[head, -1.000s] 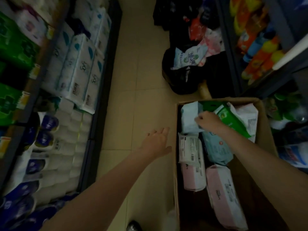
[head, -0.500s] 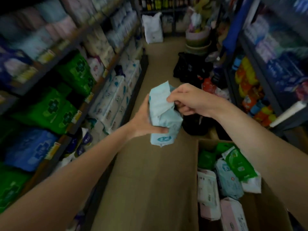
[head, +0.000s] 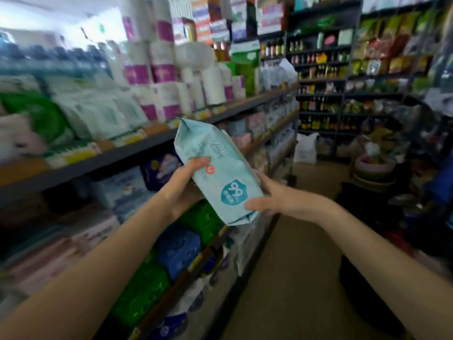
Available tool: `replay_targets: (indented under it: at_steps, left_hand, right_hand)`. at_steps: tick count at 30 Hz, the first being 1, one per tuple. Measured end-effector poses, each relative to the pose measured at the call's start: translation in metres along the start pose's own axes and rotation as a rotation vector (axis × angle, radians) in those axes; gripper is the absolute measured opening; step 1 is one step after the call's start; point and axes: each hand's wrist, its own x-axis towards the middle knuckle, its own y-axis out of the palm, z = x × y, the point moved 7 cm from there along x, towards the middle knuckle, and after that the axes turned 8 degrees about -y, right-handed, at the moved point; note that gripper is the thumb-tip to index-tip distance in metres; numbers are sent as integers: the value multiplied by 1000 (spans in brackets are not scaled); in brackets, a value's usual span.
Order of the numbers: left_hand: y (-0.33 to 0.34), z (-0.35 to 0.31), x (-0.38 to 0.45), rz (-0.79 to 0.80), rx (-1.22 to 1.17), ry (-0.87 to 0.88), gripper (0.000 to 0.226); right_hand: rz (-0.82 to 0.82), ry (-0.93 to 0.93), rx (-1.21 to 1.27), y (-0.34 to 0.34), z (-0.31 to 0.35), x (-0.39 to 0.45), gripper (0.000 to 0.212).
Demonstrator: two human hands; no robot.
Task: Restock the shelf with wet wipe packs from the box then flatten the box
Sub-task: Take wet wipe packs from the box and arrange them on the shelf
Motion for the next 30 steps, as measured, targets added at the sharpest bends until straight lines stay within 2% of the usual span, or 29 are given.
replay_targets:
  at_steps: [2, 4, 7, 9, 12, 16, 20, 25, 28, 30]
  left_hand:
    - [-28, -37, -29, 26, -31, 84, 78]
    - [-64, -68, -59, 0, -4, 145, 85]
    - [-123, -104, -106, -111, -27, 217, 65]
    - [-153, -120, -135, -162, -62, 261, 64]
    - [-185, -141, -173, -231, -85, 355, 58]
    - [-217, -166, -221, -442, 89, 419, 54]
    - [-238, -181, -260, -636, 350, 335, 62]
    - [-244, -221, -295, -794, 569, 303, 59]
    - [-254, -248, -308, -938, 637, 380, 107]
    - [-257, -260, -313, -1003, 618, 505, 104]
  right_hand:
    - [-78, -147, 5, 28, 37, 23, 101]
    - [-226, -337, -204, 47, 87, 39, 95]
    - [-395, -630, -563, 73, 153, 58, 102]
    - [-447, -742, -696, 89, 184, 71, 104]
    - [-502, -904, -781, 111, 215, 92, 101]
    - [-536, -1148, -818, 149, 250, 115, 95]
    - [-482, -1359, -798, 187, 287, 135, 90]
    - [-503, -1685, -1041, 214, 362, 145, 68]
    - [-531, -1847, -1049, 217, 399, 149, 63]
    - [-613, -1831, -970, 220, 419, 158, 71]
